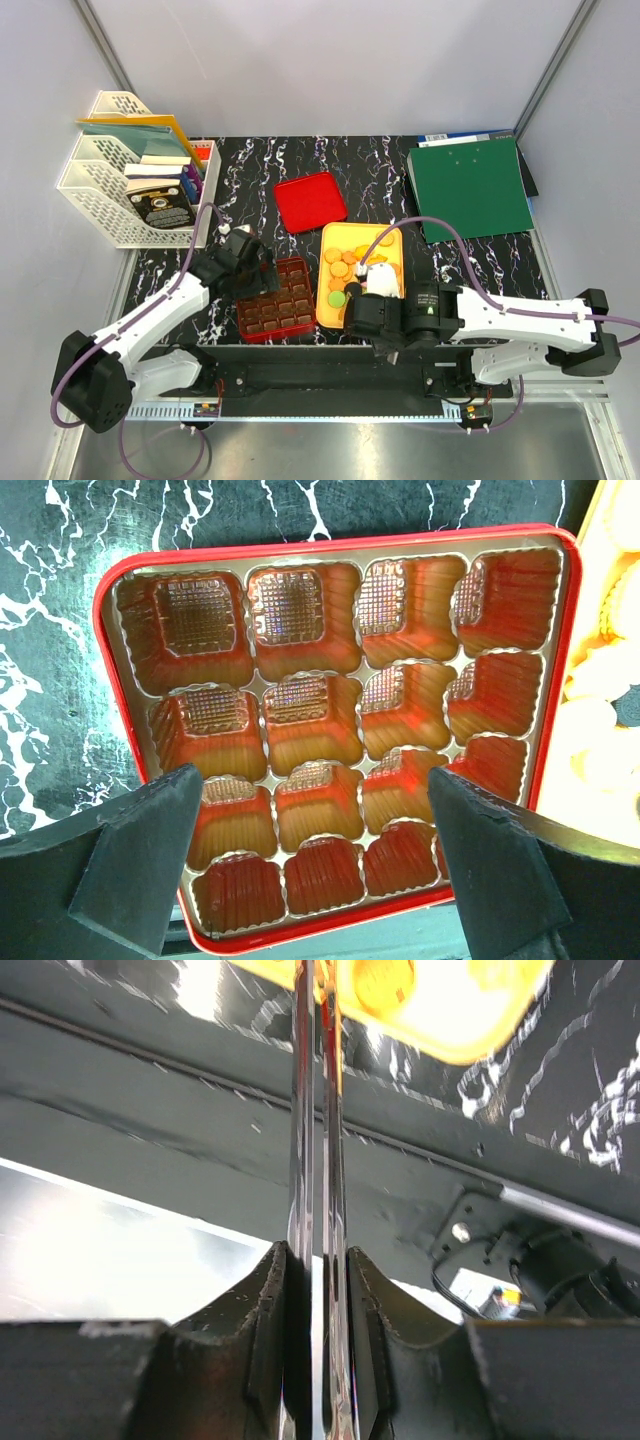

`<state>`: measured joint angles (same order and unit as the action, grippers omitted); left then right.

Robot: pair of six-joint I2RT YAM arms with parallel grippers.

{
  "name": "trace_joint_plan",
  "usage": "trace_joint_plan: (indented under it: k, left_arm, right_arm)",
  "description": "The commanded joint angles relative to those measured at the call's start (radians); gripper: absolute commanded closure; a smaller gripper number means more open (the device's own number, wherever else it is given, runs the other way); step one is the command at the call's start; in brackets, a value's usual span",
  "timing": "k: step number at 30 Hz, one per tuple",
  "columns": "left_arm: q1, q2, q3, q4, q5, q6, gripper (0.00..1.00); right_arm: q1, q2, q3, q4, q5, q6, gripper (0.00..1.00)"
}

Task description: Pack the cookies

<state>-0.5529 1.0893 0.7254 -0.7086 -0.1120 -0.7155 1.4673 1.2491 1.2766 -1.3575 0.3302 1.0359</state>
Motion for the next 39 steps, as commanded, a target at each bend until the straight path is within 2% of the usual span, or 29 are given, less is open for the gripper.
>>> trace_joint_plan:
  k: [1, 9, 14, 23, 31, 39]
  left_arm:
    - [-0.004, -0.008, 0.061, 0.021, 0.006, -0.002, 0.01]
    - [-0.002, -0.025, 0.117, -0.022, -0.024, 0.007, 0.01]
    - [-0.002, -0.049, 0.160, -0.064, -0.077, -0.025, 0.01]
    - [0.004, -0.135, 0.193, -0.152, -0.186, -0.064, 0.01]
    - [0.007, -0.204, 0.143, -0.181, -0.186, -0.088, 0.01]
    - [0.007, -0.243, 0.105, -0.192, -0.183, -0.098, 0.01]
  right_arm:
    - [0.008, 0.044, 0.133, -0.262, 0.121, -0.019, 0.78]
    - [-0.005, 0.093, 0.219, -0.262, 0.217, -0.039, 0.84]
    - [-0.057, 0.144, 0.303, -0.235, 0.277, -0.100, 0.87]
    - [-0.096, 0.248, 0.357, -0.068, 0.248, -0.280, 0.89]
    - [-0.117, 0.335, 0.377, 0.046, 0.217, -0.395, 0.89]
    - [-0.119, 0.388, 0.493, 0.077, 0.213, -0.441, 0.90]
